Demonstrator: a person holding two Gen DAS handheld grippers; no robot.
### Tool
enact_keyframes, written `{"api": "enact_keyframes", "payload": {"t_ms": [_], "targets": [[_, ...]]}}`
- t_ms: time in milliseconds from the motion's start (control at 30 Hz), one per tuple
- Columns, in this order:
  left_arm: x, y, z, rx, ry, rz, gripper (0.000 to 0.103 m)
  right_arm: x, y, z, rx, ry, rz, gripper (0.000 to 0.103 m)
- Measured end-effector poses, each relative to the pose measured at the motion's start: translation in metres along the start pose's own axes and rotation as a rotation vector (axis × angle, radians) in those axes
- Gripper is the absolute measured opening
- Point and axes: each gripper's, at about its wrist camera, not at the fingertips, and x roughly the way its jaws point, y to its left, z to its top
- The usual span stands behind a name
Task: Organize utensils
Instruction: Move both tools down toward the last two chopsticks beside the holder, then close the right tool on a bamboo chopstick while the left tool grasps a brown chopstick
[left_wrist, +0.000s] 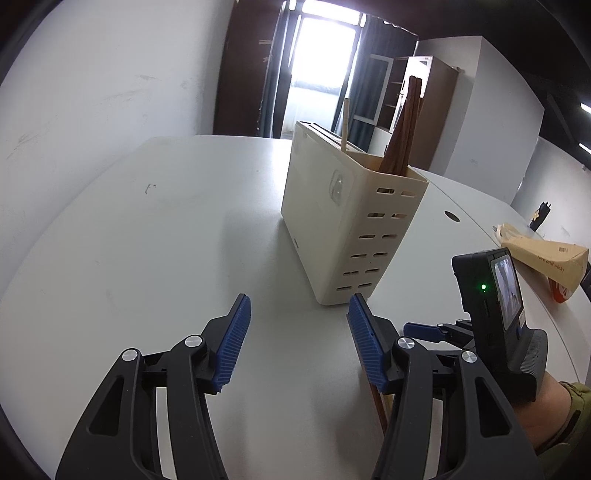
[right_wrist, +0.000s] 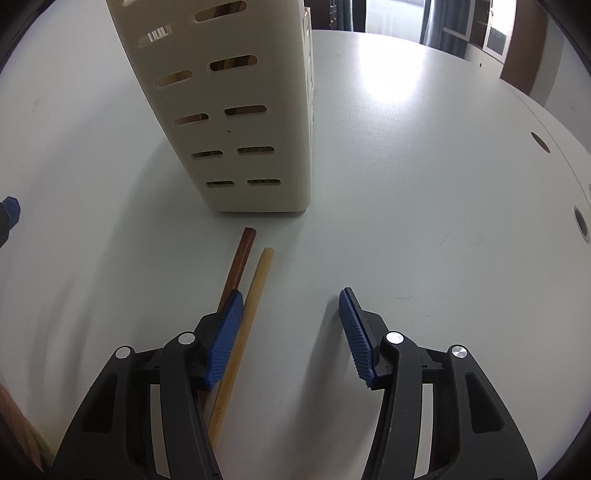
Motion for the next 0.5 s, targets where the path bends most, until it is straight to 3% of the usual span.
{"api": "enact_keyframes", "payload": {"t_ms": [200, 333, 500], "targets": [[0.008, -0.008, -0.003, 0.022, 0.03, -0.005, 0.055, 0.0, -0.003, -0.009, -0.034, 0.0, -0.022, 0.034], [0.023, -0.012, -0.008, 0.029, 0.097, -0.013, 0.055, -0.001, -0.009, -0.012, -0.043, -0.004, -0.024, 0.019], [0.033, -0.023, -0.01, 0.059, 0.154, -0.019, 0.055, -0.003, -0.018, -0.007, -0.043, 0.002, -0.019, 0.011]]}}
